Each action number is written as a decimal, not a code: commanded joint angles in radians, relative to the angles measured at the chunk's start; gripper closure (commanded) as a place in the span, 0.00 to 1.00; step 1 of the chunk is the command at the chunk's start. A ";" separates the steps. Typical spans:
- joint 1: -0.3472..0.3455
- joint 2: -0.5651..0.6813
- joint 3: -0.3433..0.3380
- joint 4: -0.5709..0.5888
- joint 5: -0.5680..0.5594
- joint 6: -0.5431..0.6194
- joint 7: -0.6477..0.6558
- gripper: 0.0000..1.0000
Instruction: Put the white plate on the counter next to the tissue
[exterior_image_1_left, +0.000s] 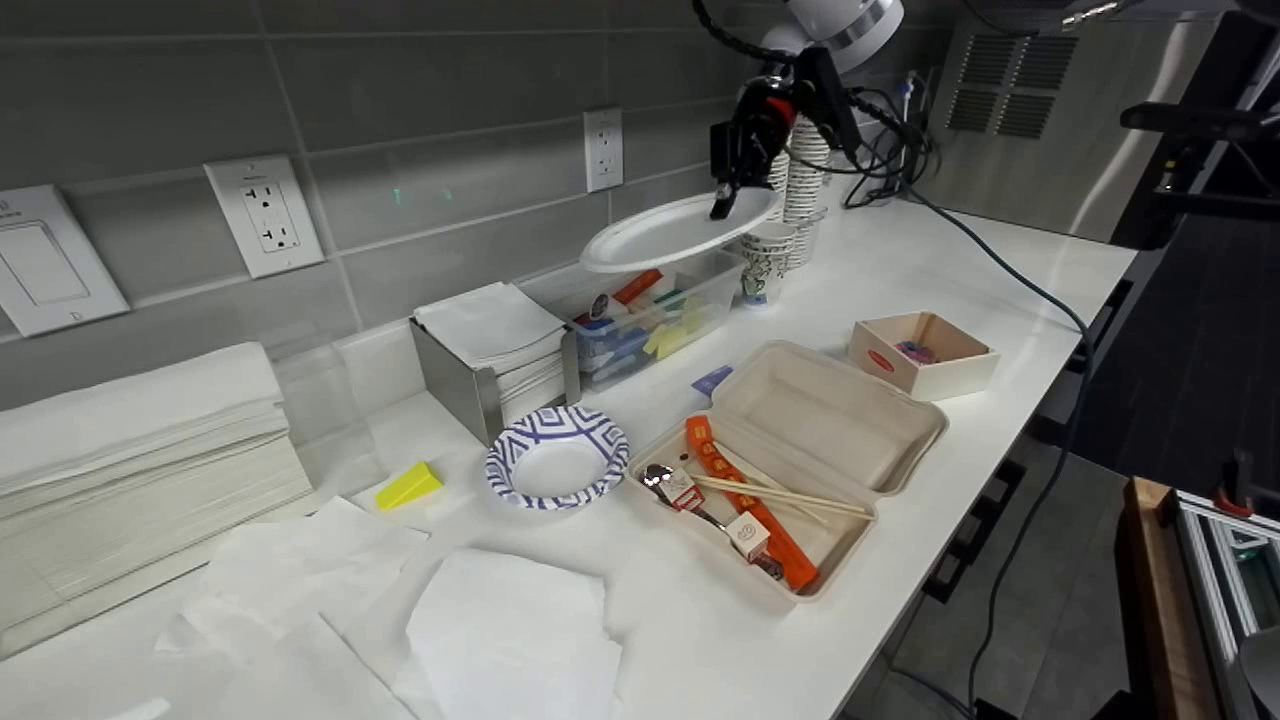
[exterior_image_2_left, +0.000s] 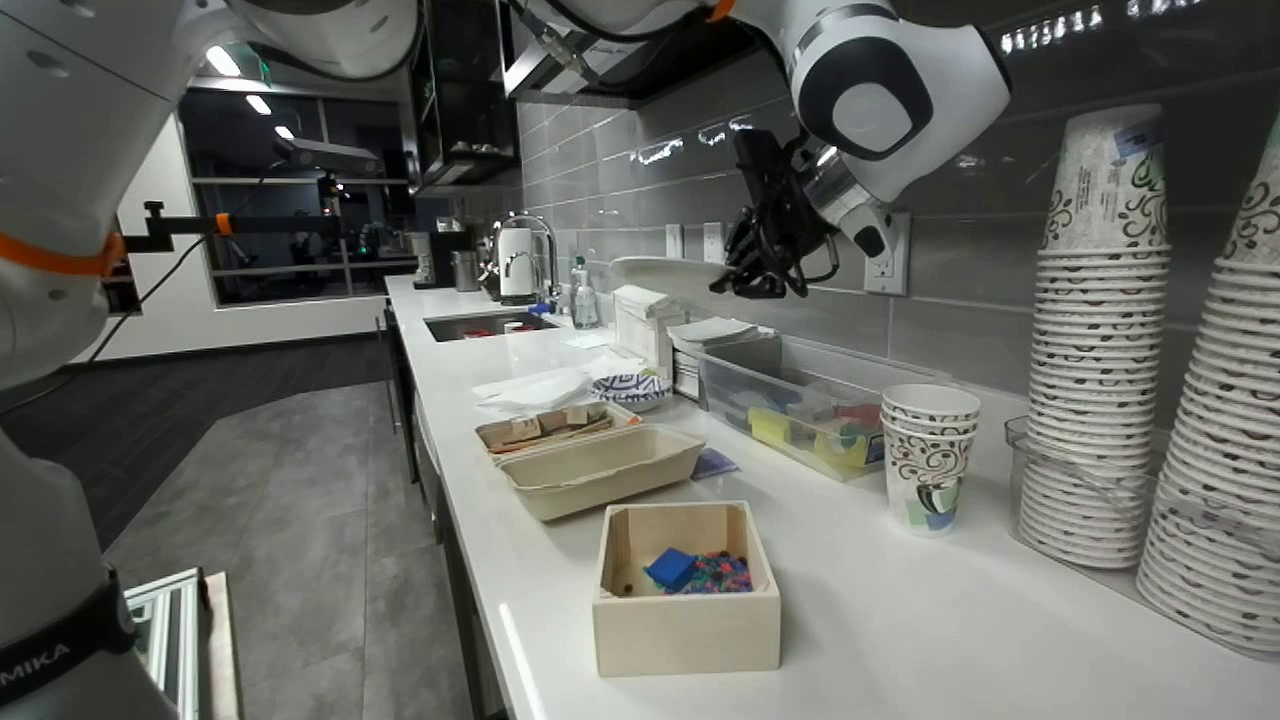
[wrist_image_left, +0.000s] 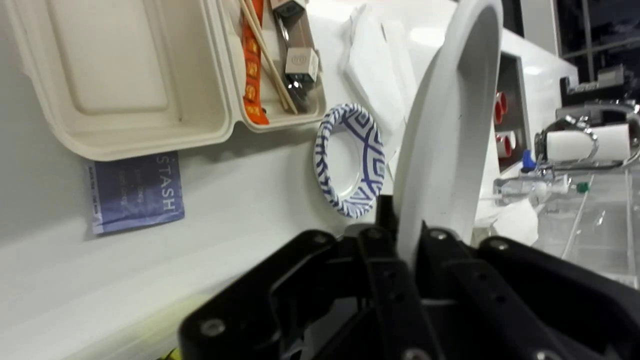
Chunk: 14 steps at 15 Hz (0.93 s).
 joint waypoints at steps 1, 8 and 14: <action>0.016 -0.061 0.001 -0.052 -0.025 -0.105 -0.113 0.99; 0.122 -0.171 0.029 -0.240 0.065 -0.042 -0.182 0.99; 0.258 -0.248 0.064 -0.482 0.261 0.268 -0.172 0.99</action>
